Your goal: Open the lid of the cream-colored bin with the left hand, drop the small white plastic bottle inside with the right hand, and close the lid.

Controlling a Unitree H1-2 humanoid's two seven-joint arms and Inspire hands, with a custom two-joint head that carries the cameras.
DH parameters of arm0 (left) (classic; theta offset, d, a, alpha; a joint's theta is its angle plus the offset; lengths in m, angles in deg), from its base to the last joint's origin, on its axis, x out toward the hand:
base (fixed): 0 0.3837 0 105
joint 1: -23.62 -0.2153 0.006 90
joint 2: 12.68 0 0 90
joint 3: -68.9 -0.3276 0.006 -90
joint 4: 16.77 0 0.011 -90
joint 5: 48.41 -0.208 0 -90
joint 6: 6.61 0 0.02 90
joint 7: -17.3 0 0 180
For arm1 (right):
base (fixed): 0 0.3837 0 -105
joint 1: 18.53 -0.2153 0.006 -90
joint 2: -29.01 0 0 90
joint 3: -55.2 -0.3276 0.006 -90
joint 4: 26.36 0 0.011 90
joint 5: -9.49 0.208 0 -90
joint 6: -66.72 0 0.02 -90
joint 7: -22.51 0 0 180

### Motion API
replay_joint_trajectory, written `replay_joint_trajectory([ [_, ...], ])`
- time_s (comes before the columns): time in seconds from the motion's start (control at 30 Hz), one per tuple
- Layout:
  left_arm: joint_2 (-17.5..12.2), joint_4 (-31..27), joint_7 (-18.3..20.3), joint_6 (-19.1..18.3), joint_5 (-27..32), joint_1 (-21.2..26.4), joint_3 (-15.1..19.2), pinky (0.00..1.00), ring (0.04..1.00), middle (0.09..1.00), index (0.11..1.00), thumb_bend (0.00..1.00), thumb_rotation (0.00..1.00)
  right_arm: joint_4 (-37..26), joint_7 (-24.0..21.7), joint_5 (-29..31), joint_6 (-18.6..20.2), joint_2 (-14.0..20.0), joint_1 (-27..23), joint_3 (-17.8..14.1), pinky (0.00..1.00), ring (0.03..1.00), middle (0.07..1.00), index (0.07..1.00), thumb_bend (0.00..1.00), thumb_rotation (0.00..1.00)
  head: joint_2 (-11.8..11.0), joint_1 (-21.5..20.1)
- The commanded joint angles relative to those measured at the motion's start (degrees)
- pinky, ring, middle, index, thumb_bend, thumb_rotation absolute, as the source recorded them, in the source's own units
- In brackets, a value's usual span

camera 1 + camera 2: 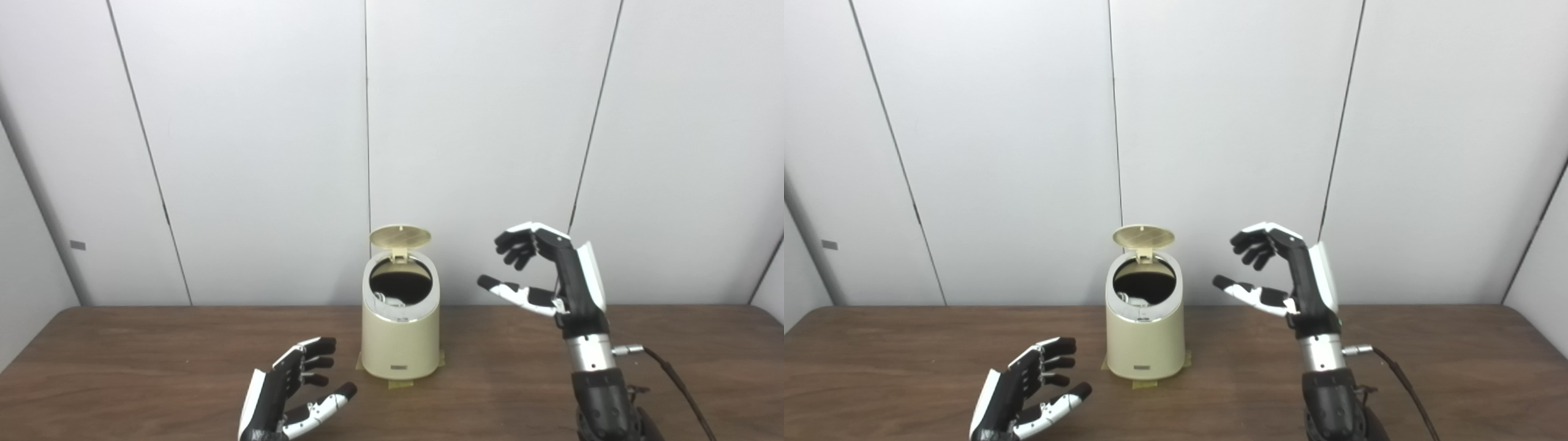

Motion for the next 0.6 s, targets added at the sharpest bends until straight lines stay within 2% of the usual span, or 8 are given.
replay_joint_trajectory([
  [0.0, 0.1, -0.1, -0.4, 2.2, -0.1, 1.6, 0.1, 0.63, 0.726, 0.763, 0.756, 0.73, 0.18, -1.2, -4.3, 4.9, -0.1, 1.2, -0.1, -0.7, 0.35, 0.477, 0.623, 0.495, 0.52, 0.08, -0.1, 0.0],
  [0.03, 0.1, -0.2, -0.4, 2.1, 0.1, 1.6, 0.1, 0.63, 0.726, 0.762, 0.756, 0.73, 0.18, -1.4, -6.1, 6.4, 0.8, 1.7, 1.1, -0.9, 0.37, 0.497, 0.678, 0.496, 0.52, 0.10, 0.0, -0.1],
  [0.07, 0.1, -0.2, -0.3, 2.1, 0.2, 1.6, 0.1, 0.63, 0.726, 0.763, 0.757, 0.73, 0.18, -1.8, -7.6, 7.3, 1.5, 2.0, 2.0, -1.0, 0.41, 0.546, 0.725, 0.620, 0.62, 0.11, 0.0, -0.1],
  [0.1, 0.0, -0.2, -0.2, 2.3, 0.4, 1.6, 0.2, 0.62, 0.726, 0.764, 0.759, 0.73, 0.17, -2.3, -9.0, 8.2, 2.0, 2.3, 2.8, -1.0, 0.45, 0.592, 0.760, 0.702, 0.69, 0.13, 0.0, -0.1],
  [0.13, 0.0, 0.0, 0.0, 2.6, 0.7, 1.6, 0.2, 0.62, 0.727, 0.766, 0.760, 0.72, 0.17, -2.8, -10.6, 9.7, 2.4, 2.5, 3.5, -1.1, 0.48, 0.623, 0.777, 0.732, 0.72, 0.15, 0.0, 0.0],
  [0.27, 0.1, 0.1, 0.0, 3.0, 1.0, 1.6, 0.2, 0.62, 0.732, 0.772, 0.767, 0.72, 0.17, -4.7, -16.6, 17.3, 4.0, 2.1, 6.2, -2.0, 0.56, 0.660, 0.792, 0.783, 0.77, 0.17, 0.0, 0.0],
  [0.37, 0.1, 0.1, -0.5, 2.8, 0.2, 1.7, 0.1, 0.61, 0.722, 0.764, 0.764, 0.72, 0.18, -5.6, -18.5, 18.6, 5.3, 1.6, 8.0, -2.5, 0.58, 0.669, 0.808, 0.812, 0.80, 0.22, 0.0, 0.5],
  [0.57, 0.3, 0.0, -0.1, 3.1, 1.1, 1.7, 0.1, 0.62, 0.727, 0.765, 0.769, 0.72, 0.16, -5.6, -20.4, 19.8, 5.4, 0.6, 10.0, -3.2, 0.55, 0.681, 0.819, 0.811, 0.81, 0.21, 0.0, 1.1],
])
